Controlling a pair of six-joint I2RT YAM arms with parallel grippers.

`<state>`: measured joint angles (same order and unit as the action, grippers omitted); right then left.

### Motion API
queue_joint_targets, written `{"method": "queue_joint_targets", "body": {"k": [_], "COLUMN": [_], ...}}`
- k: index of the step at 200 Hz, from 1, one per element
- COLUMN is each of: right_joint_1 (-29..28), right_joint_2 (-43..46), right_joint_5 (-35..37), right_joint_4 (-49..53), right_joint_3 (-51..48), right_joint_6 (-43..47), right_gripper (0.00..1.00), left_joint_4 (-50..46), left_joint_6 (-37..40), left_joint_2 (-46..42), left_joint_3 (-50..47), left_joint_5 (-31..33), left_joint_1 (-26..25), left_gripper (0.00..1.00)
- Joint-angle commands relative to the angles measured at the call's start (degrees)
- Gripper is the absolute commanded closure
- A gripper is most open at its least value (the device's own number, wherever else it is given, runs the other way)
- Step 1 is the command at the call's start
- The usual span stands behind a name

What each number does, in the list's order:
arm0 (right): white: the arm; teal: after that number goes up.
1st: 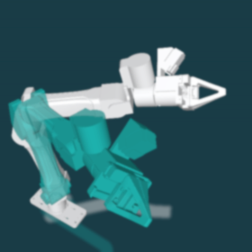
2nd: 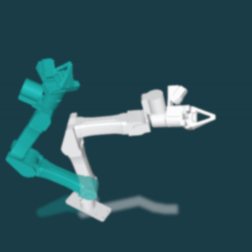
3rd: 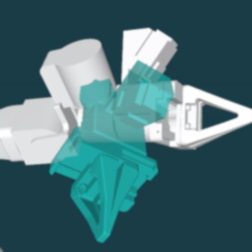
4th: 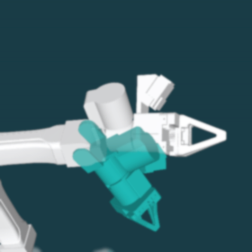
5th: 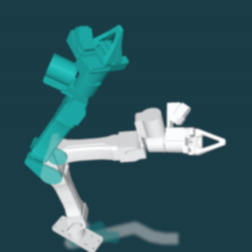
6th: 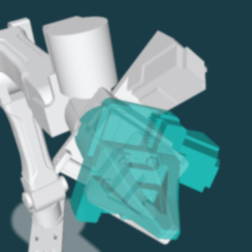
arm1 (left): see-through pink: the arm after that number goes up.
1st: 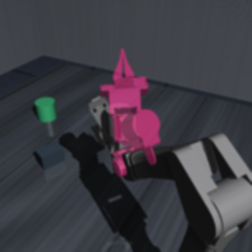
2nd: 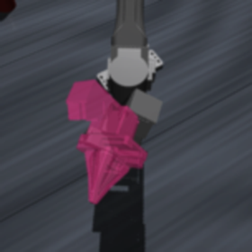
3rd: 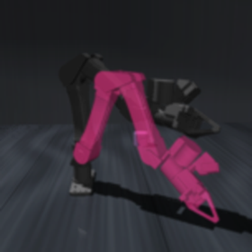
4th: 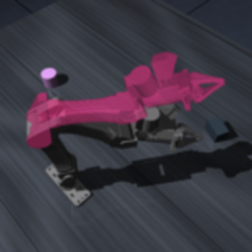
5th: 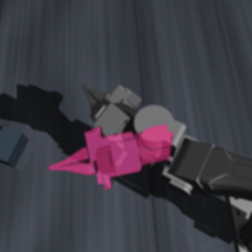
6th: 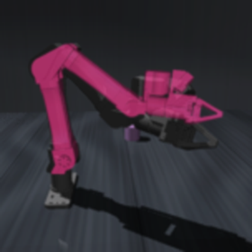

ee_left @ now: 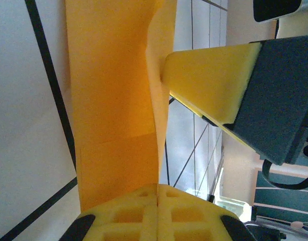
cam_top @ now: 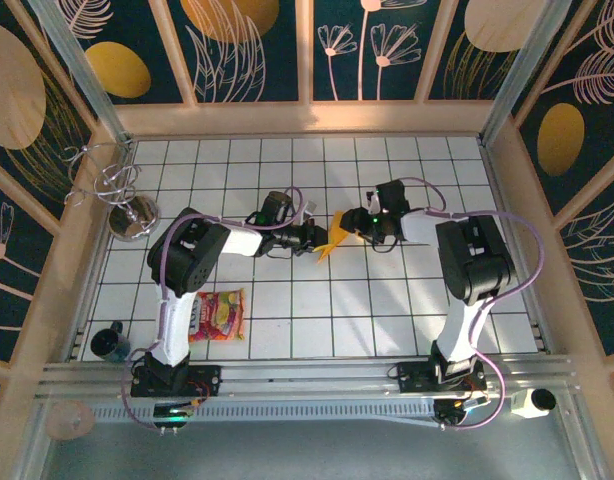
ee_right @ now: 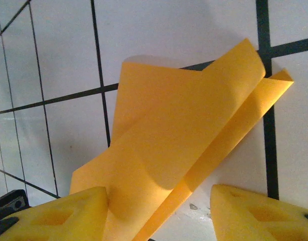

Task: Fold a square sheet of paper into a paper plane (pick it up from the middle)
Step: Fold the wing for the fifth time at the center of the table.

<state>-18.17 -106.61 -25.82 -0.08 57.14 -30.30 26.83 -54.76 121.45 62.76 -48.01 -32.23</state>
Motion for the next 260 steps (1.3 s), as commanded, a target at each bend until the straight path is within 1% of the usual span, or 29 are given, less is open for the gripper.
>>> {"method": "queue_joint_targets", "body": {"k": [1, 25, 35, 60, 98, 118, 141, 158, 194, 230, 260], "right_joint_1": [-0.97, -1.59, -1.77, -2.33, -3.19, -3.37, -3.40, -3.44, -3.53, -3.39, -3.43], "right_joint_2": [-3.30, -4.81, -5.19, -6.40, -7.69, -8.15, -8.76, -9.32, -10.21, -10.89, -11.10], "right_joint_5": [3.04, 4.67, 5.16, 5.87, 6.53, 6.92, 7.10, 7.08, 7.10, 7.09, 6.75], "right_joint_4": [3.18, 4.86, 5.37, 6.69, 8.55, 9.11, 9.95, 10.65, 12.18, 13.04, 13.28], "right_joint_3": [2.33, 3.54, 3.94, 5.01, 6.44, 6.82, 7.54, 8.20, 9.38, 10.00, 10.09], "right_joint_6": [1.08, 0.62, 0.52, 0.47, 0.77, 0.30, -0.66, -1.47, -3.04, -4.04, -4.32], "right_gripper": [0.44, 0.44, 0.45, 0.45, 0.46, 0.46, 0.46, 0.46, 0.45, 0.46, 0.45], "left_joint_4": [0.75, -3.90, -6.28, -9.83, -11.14, -14.23, -17.10, -17.60, -19.47, -26.63, -28.37], "left_joint_6": [0.19, 3.53, 5.10, 7.99, 9.61, 12.23, 14.44, 15.11, 16.60, 20.55, 21.88], "left_joint_2": [-1.00, -1.59, -2.10, -3.61, -6.12, -8.08, -10.02, -10.95, -11.34, -9.21, -7.69], "left_joint_3": [-0.71, 0.23, 0.64, 1.18, 0.46, 0.34, -0.39, -1.19, -0.40, 4.28, 6.54], "left_joint_5": [-0.82, 1.17, 2.20, 4.18, 6.63, 10.80, 15.98, 17.49, 19.82, 26.01, 26.37], "left_joint_1": [0.41, 0.42, 0.41, 0.43, 0.42, 0.43, 0.42, 0.32, -0.85, -3.31, -4.59], "left_gripper": [0.90, 0.84, 0.80, 0.76, 0.67, 0.62, 0.53, 0.48, 0.44, 0.41, 0.39]}}
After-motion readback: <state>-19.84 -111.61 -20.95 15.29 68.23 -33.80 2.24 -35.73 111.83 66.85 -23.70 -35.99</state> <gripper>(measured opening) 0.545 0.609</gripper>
